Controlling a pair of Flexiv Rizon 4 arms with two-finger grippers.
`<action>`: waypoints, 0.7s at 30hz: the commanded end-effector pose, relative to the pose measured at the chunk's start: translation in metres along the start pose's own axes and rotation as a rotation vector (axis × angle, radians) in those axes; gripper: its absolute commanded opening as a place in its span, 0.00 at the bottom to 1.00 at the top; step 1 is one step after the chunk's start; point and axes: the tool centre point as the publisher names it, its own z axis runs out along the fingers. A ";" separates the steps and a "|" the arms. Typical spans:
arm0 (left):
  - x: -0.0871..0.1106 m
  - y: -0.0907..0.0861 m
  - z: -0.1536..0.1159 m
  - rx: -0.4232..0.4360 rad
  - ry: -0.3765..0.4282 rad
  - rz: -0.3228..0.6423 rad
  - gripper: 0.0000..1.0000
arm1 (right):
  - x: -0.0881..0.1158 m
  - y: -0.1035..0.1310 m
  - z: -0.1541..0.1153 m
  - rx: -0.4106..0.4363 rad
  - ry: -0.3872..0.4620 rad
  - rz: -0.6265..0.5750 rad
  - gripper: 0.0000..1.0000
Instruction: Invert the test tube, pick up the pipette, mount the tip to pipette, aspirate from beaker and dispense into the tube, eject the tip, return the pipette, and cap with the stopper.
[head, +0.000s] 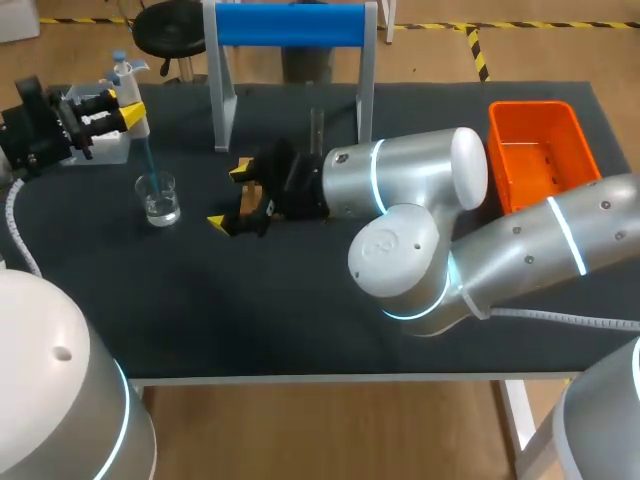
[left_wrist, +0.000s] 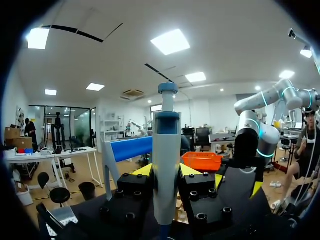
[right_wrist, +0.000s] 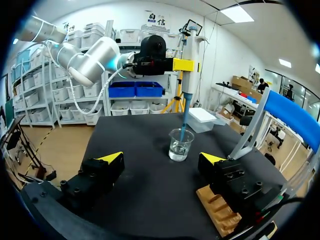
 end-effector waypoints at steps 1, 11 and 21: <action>-0.004 0.007 0.000 0.007 0.007 -0.005 0.00 | 0.000 0.001 0.000 0.007 0.000 0.000 1.00; -0.005 0.016 0.001 0.006 0.011 -0.025 0.00 | 0.000 0.001 0.000 0.007 0.000 0.000 1.00; -0.005 0.024 0.001 0.000 0.015 -0.046 0.00 | 0.000 0.001 0.000 0.007 0.000 0.000 1.00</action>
